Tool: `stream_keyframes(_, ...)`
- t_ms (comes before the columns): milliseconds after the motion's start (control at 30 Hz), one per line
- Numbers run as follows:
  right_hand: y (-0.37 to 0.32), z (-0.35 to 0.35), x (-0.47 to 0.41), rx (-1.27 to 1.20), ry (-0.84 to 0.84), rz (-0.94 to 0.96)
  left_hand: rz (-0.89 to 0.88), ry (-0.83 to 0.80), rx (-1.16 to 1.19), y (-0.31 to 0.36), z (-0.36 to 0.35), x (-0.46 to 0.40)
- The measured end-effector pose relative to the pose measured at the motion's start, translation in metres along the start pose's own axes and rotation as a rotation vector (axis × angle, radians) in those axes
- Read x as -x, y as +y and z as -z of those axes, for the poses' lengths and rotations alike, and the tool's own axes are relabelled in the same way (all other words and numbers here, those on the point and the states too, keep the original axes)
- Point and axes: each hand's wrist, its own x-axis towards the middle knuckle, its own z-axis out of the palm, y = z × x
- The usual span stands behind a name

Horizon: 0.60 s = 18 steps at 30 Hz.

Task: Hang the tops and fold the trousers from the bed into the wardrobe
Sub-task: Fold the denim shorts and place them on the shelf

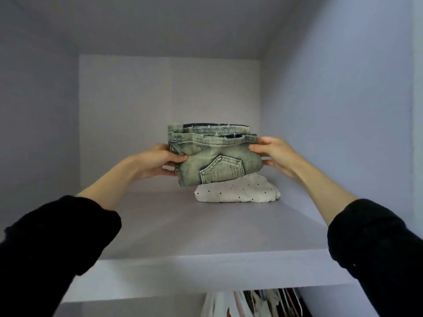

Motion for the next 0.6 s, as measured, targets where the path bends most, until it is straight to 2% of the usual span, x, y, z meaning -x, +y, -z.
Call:
stream_keyframes(233,0.044,0.022,-0.076,0.088,0.08,-0.087,0.001,-0.078,-0.019,-0.022,-0.004,-0.107)
stream_keyframes(367,0.072,0.032,-0.112,0.096,0.189,-0.29,0.166,-0.107,0.008,-0.044,-0.018,-0.157)
stream_keyframes(433,0.093,0.03,-0.12,0.198,0.223,-0.394,0.293,-0.089,-0.154,-0.061,-0.031,-0.17)
stream_keyframes(500,0.113,0.028,-0.132,0.534,0.218,-0.408,0.319,0.023,-0.511,-0.075,-0.045,-0.181)
stream_keyframes(567,0.119,0.021,-0.144,0.865,0.268,-0.267,0.193,0.264,-0.829,-0.079,-0.053,-0.195)
stream_keyframes(600,0.115,0.015,-0.147,0.927,0.315,-0.173,0.063,0.37,-0.908,-0.076,-0.058,-0.199)
